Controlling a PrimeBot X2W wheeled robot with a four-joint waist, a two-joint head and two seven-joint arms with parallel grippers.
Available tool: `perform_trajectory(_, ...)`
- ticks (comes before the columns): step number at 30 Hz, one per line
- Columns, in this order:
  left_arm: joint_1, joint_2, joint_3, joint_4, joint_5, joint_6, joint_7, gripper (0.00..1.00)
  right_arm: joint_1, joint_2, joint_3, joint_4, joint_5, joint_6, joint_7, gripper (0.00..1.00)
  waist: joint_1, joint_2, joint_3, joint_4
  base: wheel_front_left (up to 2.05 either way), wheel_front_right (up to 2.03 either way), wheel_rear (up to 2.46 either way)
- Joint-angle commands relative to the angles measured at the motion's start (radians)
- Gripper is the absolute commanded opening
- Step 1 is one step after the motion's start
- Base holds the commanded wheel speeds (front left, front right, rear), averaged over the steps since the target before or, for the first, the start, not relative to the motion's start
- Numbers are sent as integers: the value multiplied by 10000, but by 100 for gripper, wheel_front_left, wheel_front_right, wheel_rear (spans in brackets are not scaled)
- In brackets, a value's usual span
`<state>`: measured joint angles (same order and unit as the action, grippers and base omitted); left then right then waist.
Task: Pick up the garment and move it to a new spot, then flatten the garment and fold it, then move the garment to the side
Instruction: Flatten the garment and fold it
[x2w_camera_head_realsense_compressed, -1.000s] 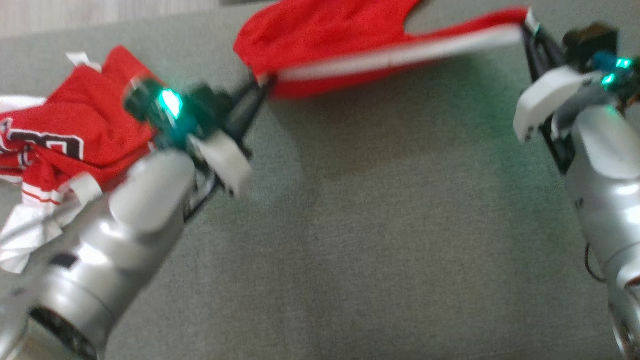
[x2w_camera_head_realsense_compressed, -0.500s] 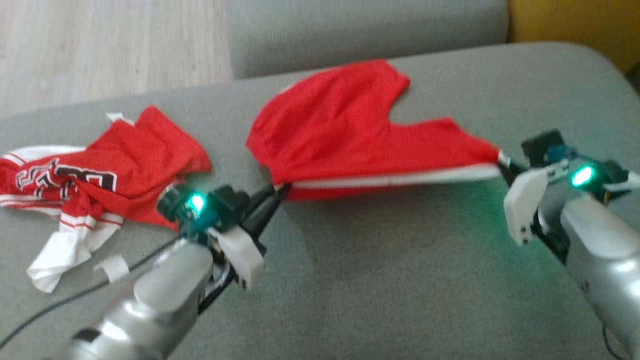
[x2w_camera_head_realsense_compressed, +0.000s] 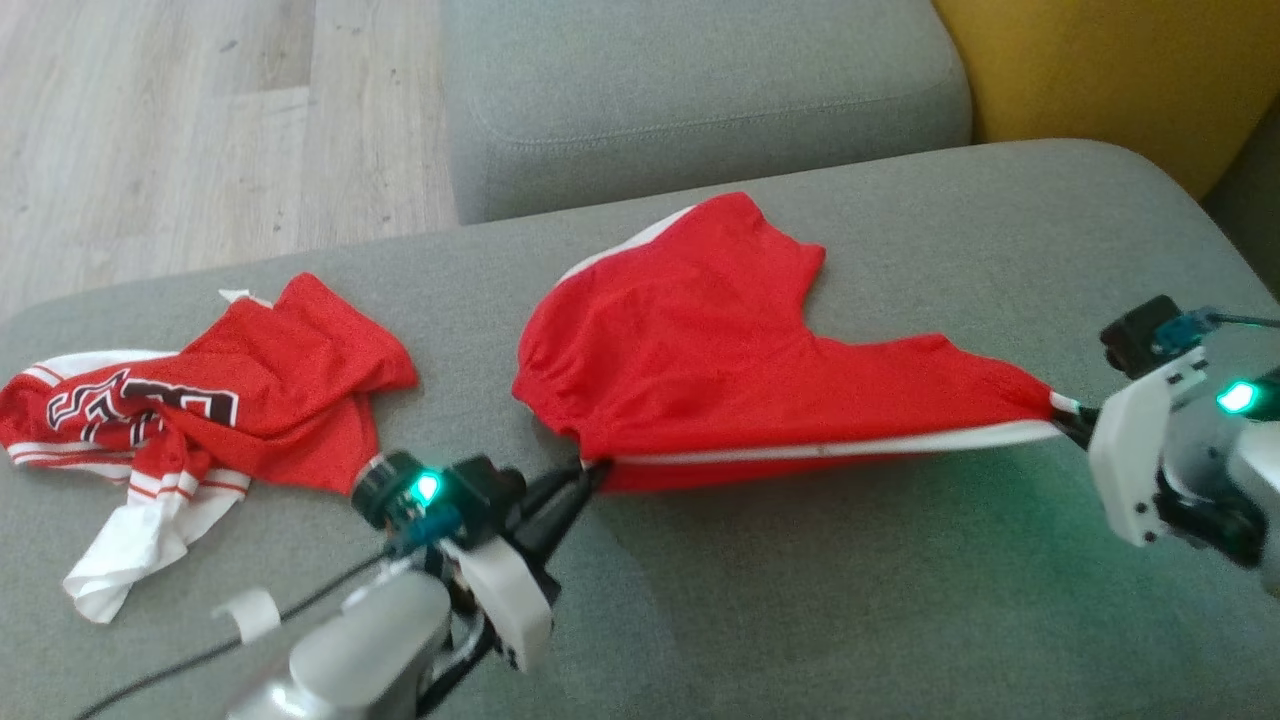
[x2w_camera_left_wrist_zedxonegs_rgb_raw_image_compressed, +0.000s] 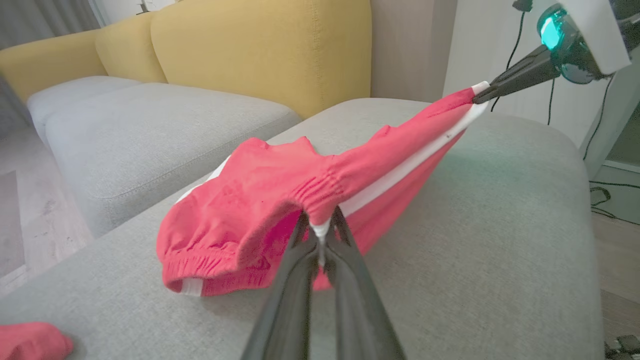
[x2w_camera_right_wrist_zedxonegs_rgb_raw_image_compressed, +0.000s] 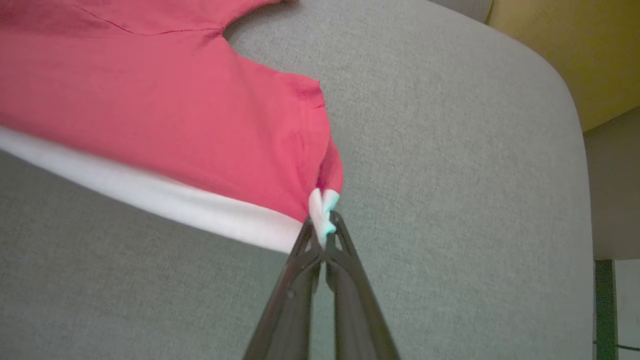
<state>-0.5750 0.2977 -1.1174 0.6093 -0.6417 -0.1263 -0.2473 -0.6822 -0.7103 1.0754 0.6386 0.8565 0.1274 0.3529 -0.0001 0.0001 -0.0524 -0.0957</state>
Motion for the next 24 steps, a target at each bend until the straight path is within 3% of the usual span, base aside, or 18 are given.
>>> perform_trajectory(1, -288, 418, 329, -236, -85, 138, -20, 0, 62, -598, -2, -179, 175, 33, 160, 0, 1, -1, -59, -13, 0, 0, 0)
perform_trajectory(11, 752, 661, -69, -2012, -301, 641, 716, 0, 673, -1963, 196, -1434, 1418, 33, 1243, 0, 1, -1, -451, 25, 0, 0, 0)
perform_trajectory(17, 912, 822, -20, -2871, -485, 873, 1003, 0, 753, -2154, -70, -1732, 1423, 33, 994, 0, 1, -1, -431, 139, 0, 0, 0)
perform_trajectory(24, 727, 974, 303, -3162, -640, 1207, 1073, 0, 463, -1735, -762, -1586, 860, 33, 3, 0, 1, -1, -126, 398, 0, 0, 0)
